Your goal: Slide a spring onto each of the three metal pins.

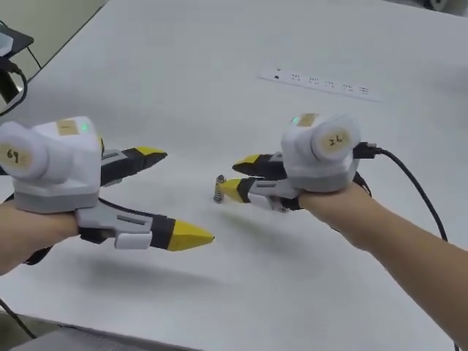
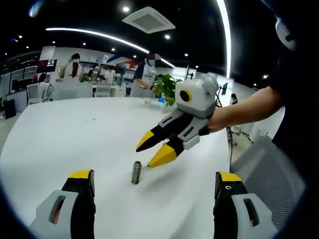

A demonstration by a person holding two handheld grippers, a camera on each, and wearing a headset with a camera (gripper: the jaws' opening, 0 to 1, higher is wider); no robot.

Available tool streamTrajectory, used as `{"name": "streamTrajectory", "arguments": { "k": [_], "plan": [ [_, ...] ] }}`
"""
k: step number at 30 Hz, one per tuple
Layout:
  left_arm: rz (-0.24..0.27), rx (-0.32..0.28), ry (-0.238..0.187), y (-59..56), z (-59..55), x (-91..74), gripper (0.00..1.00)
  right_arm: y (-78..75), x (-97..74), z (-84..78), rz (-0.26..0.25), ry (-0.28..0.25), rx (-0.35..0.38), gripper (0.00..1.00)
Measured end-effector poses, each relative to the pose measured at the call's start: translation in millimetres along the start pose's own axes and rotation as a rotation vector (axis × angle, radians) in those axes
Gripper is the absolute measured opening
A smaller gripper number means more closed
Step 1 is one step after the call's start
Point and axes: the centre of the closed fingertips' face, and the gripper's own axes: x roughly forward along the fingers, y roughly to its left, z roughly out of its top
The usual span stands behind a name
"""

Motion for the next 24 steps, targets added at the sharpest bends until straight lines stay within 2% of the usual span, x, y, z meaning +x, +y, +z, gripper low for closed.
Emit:
{"name": "streamTrajectory", "arguments": {
  "k": [5, 7, 12, 15, 19, 23, 24],
  "plan": [
    [-0.003, 0.009, -0.002, -3.7, 5.1, 4.6, 0.98, 1.9, -24.4, 2.3, -0.019, -0.049, 0.005, 0.32],
    [-0.010, 0.014, 0.000, -6.9, 6.6, 7.2, 0.98, 0.8, -35.4, 3.2, -0.038, -0.086, 0.015, 0.37],
    [-0.027, 0.027, 0.009, -14.7, 8.9, 13.0, 0.98, 0.0, -62.8, -1.3, -0.077, -0.141, 0.030, 0.47],
    [-0.036, 0.034, 0.015, -18.8, 9.5, 15.8, 0.98, 0.9, -78.4, -7.9, -0.094, -0.169, 0.057, 0.53],
    [-0.042, 0.040, 0.018, -22.4, 11.6, 19.5, 0.98, 0.4, -95.1, -21.3, -0.119, -0.176, 0.070, 0.56],
    [-0.041, 0.046, 0.014, -24.9, 15.5, 22.2, 0.98, 4.3, -112.2, -25.6, -0.129, -0.214, 0.094, 0.64],
    [-0.039, 0.049, 0.015, -25.1, 15.6, 22.2, 0.98, 4.2, -116.6, -29.3, -0.136, -0.207, 0.090, 0.65]
  ]
}}
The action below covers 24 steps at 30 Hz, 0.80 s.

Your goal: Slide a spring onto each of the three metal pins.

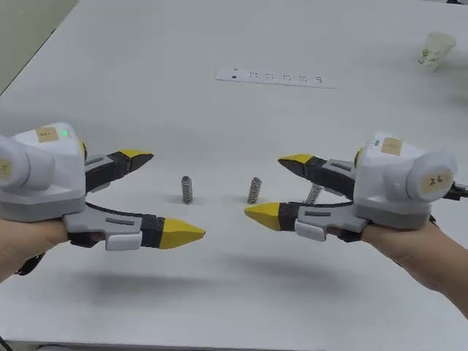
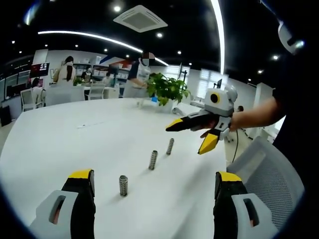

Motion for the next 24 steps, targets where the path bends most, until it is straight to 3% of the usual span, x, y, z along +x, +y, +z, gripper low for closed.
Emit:
{"name": "streamTrajectory", "arguments": {
  "k": [9, 13, 24],
  "plan": [
    [0.008, -0.002, -0.001, -3.8, -0.9, -2.0, 0.98, -15.8, -28.8, -16.1, -0.071, -0.019, 0.050, 0.85],
    [0.002, -0.005, -0.007, -7.6, 1.1, -3.6, 0.98, -15.1, -36.3, -17.3, -0.086, -0.041, 0.073, 0.95],
    [-0.003, -0.002, -0.011, -9.9, -1.8, -7.6, 0.98, -13.0, -46.6, -30.7, -0.084, -0.032, 0.112, 0.99]
  ]
}}
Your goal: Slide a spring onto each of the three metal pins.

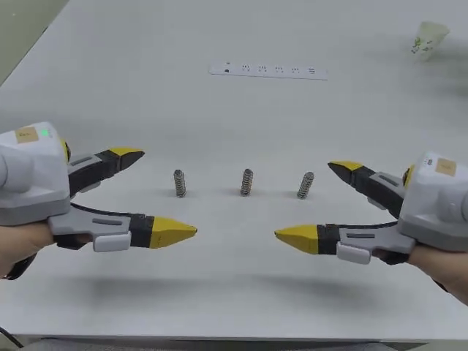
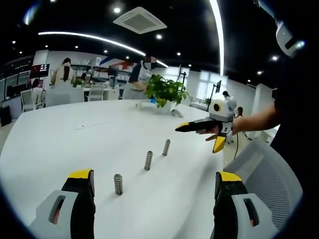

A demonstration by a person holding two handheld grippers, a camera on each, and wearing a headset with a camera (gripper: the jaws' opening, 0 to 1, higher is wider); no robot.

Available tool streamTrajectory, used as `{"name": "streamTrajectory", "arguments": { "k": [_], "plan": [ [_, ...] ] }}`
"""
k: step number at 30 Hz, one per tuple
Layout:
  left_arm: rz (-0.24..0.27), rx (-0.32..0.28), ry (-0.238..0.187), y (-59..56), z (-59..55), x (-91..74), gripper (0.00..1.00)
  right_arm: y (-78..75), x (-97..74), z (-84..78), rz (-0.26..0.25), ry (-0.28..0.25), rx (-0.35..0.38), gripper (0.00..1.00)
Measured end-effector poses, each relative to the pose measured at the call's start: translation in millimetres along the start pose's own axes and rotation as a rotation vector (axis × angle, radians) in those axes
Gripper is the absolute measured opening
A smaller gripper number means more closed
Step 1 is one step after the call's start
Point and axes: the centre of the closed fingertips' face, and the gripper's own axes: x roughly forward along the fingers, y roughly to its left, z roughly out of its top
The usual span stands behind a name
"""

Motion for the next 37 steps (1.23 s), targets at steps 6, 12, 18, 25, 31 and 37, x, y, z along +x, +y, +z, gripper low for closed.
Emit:
{"name": "streamTrajectory", "arguments": {
  "k": [6, 12, 18, 25, 31, 37],
  "plan": [
    [0.007, -0.006, 0.000, 1.2, -2.1, -1.4, 0.98, -5.9, -5.5, -5.2, -0.022, 0.016, 0.008, 0.99],
    [0.010, -0.012, -0.003, 1.3, -3.7, -3.6, 0.98, -9.1, -9.6, -7.3, -0.027, 0.020, 0.010, 0.99],
    [0.012, -0.013, 0.002, 1.5, -5.5, -4.7, 0.98, -9.4, -10.7, -10.5, -0.026, 0.038, 0.005, 0.99],
    [0.011, -0.017, 0.004, 1.0, -5.2, -4.8, 0.98, -9.6, -10.8, -9.5, -0.027, 0.039, 0.013, 0.99],
    [0.011, -0.020, 0.010, 1.3, -6.3, -4.1, 0.98, -9.1, -10.9, -11.3, -0.028, 0.052, 0.009, 0.99],
    [0.010, -0.023, 0.011, 0.3, -6.9, -3.4, 0.98, -8.9, -11.5, -11.7, -0.032, 0.052, 0.014, 0.99]
  ]
}}
